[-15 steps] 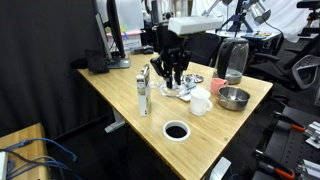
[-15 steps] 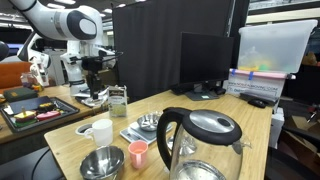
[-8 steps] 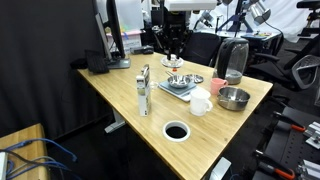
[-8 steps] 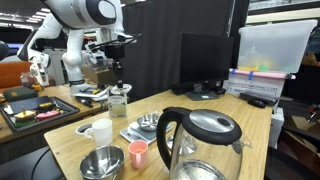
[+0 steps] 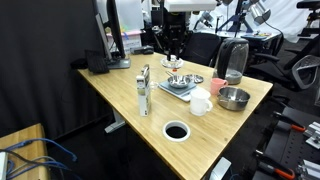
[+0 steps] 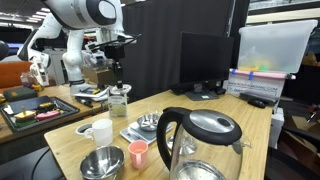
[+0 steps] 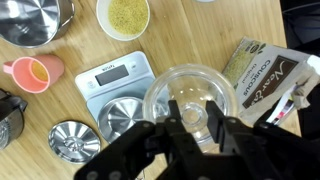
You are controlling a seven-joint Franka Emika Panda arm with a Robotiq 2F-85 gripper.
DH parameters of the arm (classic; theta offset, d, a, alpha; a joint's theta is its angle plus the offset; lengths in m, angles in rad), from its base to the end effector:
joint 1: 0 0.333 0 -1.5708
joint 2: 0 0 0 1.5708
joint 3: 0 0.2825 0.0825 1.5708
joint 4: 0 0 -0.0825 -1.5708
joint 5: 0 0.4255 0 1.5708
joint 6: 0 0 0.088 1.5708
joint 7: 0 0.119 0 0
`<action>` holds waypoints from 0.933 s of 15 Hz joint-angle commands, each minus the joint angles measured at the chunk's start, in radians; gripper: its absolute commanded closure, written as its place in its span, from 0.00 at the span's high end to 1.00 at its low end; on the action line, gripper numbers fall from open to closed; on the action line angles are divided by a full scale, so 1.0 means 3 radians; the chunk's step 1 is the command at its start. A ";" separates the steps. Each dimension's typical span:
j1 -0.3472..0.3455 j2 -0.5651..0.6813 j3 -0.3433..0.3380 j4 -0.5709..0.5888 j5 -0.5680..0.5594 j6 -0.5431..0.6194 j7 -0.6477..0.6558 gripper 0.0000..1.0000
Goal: Put the lid on the jar on the table
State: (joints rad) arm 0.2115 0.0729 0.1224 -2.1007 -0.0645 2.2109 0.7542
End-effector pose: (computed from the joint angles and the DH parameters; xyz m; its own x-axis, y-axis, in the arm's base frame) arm 0.5608 0.1915 0.3202 0.9260 -0.3731 0.0574 -0.3741 -0.9274 0.0068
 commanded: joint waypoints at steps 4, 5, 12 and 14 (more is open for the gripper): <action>-0.0062 0.0480 -0.0056 0.0585 -0.0045 0.0041 0.0242 0.08; -0.0053 0.0652 -0.0105 0.0769 -0.0121 0.0077 0.0336 0.08; -0.0001 0.1353 -0.0365 0.1449 -0.0113 0.0104 0.0503 0.31; 0.0010 0.1491 -0.0374 0.1623 -0.0104 0.0076 0.0522 0.31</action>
State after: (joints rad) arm 0.2004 0.5207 0.0268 -1.6155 -0.1067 2.2363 0.9171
